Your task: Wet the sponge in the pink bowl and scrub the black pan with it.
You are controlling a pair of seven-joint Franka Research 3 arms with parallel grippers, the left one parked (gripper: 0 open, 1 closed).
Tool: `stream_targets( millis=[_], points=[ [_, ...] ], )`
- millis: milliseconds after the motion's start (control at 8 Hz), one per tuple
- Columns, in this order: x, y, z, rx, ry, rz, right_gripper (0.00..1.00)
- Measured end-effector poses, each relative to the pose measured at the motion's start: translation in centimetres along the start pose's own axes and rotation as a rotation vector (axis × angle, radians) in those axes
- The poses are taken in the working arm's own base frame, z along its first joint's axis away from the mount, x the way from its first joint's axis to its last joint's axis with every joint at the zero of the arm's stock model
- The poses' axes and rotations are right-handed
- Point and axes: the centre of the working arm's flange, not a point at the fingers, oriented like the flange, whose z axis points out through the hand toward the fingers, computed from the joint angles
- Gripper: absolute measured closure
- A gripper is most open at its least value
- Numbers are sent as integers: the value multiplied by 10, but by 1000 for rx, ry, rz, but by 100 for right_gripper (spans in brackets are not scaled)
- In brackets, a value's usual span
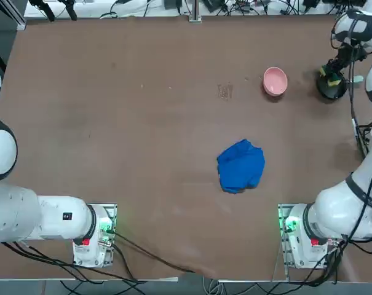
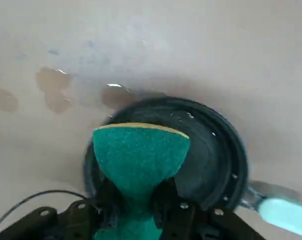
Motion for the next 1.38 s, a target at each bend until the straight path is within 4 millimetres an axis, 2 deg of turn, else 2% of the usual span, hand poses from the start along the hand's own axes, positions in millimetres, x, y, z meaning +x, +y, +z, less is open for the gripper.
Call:
stream_targets(
  millis=[375, 750, 1125, 1375],
  points=[
    [-17, 27, 21, -5, 1, -16, 64],
    [-31, 44, 31, -1, -4, -22, 64],
    [-28, 48, 44, -29, 18, -26, 64],
    [-19, 42, 42, -34, 33, -41, 64]
  ],
)
